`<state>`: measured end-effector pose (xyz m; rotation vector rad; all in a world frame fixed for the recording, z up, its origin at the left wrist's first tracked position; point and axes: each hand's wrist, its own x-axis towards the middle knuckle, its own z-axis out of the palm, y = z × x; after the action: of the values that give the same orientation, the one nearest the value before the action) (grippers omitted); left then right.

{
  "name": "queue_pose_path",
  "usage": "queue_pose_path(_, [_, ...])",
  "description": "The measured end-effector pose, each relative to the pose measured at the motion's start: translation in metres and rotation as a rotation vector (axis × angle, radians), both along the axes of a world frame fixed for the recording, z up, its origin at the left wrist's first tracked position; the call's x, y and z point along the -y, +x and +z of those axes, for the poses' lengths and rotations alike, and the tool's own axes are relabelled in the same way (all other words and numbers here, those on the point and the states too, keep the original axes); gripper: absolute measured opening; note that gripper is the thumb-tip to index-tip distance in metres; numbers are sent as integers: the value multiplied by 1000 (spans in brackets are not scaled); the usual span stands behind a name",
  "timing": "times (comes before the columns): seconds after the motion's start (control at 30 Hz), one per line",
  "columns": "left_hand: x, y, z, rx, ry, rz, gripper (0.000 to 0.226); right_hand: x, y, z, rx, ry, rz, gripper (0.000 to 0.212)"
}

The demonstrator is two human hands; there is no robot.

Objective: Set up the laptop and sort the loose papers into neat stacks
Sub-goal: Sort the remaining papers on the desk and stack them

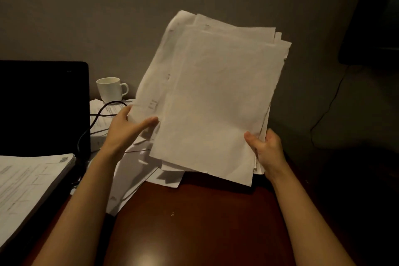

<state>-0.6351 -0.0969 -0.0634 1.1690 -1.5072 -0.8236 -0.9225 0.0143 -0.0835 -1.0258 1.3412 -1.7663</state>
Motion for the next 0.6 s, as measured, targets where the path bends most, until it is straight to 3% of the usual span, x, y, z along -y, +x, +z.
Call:
queue_pose_path(0.2, [-3,5,3,91,-32,115,56,1,2,-4,-71,23,9,18])
queue_pose_path(0.37, [-14,-7,6,72,33,-46,17,-2,5,0,-23,-16,1,12])
queue_pose_path(0.6, [-37,-32,7,-26,-91,-235,41,-4,5,4,30,-89,-53,11])
